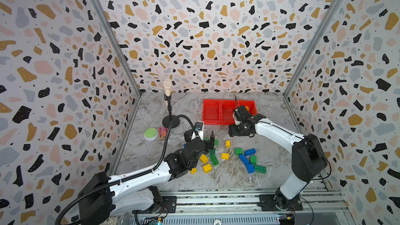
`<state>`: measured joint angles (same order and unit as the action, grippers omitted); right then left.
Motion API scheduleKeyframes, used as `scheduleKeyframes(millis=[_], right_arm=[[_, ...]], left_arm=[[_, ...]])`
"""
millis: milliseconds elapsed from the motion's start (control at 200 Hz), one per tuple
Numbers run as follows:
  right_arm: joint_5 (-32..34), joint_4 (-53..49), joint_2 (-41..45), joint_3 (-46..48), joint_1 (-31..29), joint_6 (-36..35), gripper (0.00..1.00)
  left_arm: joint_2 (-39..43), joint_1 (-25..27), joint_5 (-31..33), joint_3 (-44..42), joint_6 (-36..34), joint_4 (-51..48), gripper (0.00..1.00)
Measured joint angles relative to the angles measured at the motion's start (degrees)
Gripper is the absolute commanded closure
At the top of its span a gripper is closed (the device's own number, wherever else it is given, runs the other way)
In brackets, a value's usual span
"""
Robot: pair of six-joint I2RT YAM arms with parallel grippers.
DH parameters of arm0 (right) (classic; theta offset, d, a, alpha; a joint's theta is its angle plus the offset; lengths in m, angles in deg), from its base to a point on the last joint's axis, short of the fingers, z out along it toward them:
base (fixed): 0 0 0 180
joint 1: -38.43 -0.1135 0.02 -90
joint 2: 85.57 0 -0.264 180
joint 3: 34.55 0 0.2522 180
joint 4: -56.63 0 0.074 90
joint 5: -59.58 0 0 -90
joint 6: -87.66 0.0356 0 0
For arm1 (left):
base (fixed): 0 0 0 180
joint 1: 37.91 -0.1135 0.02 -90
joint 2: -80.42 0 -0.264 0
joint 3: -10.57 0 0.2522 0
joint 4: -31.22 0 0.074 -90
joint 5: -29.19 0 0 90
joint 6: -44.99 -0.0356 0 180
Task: Sort the legos into containers by color
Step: 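Return the right gripper to a small yellow brick and grasp it, then carry the small yellow brick with the right gripper into the red bin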
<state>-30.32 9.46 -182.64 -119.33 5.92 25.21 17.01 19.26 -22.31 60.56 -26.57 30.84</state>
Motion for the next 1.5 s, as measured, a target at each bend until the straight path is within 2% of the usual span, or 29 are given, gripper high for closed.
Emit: scheduleKeyframes(millis=[430, 530, 616, 771, 876, 1016, 1091, 1326, 1501], right_arm=[[-1.5, 3.5, -6.9, 0.2, -3.3, 2.2, 0.39], [-2.1, 3.5, -7.2, 0.7, -3.6, 2.2, 0.44], [-2.3, 3.5, -7.3, 0.9, -4.0, 2.2, 0.53], [-3.1, 3.8, -7.3, 1.2, -4.3, 2.3, 0.54], [-3.8, 4.1, -7.5, 1.9, -4.4, 2.4, 0.56], [-4.9, 4.3, -8.5, 2.4, -4.8, 2.7, 0.68], [-5.0, 4.5, -9.1, 2.4, -4.8, 3.1, 0.71], [-4.6, 2.6, -9.8, -2.7, -3.2, 2.6, 0.74], [-2.7, 2.3, -9.8, -9.0, 2.4, 0.5, 0.74]], left_arm=[[6.3, 0.0, 0.5, -3.0, 3.7, -4.5, 0.00], [7.2, 0.0, 1.1, -3.6, 4.2, -4.9, 0.00], [7.4, 0.0, 1.4, -3.9, 4.5, -5.3, 0.00], [7.1, 0.0, 1.6, -4.0, 4.8, -5.6, 0.00], [6.1, 0.0, 1.6, -4.0, 4.7, -5.2, 0.00], [4.5, 0.0, 1.7, -4.0, 4.5, -4.2, 0.00], [3.5, 0.0, 1.7, -4.0, 3.7, -3.5, 0.00], [-2.4, 0.0, 1.2, -0.7, -1.5, -1.3, 0.00], [-8.1, 0.0, -1.1, 5.9, -5.6, 0.9, 0.00]])
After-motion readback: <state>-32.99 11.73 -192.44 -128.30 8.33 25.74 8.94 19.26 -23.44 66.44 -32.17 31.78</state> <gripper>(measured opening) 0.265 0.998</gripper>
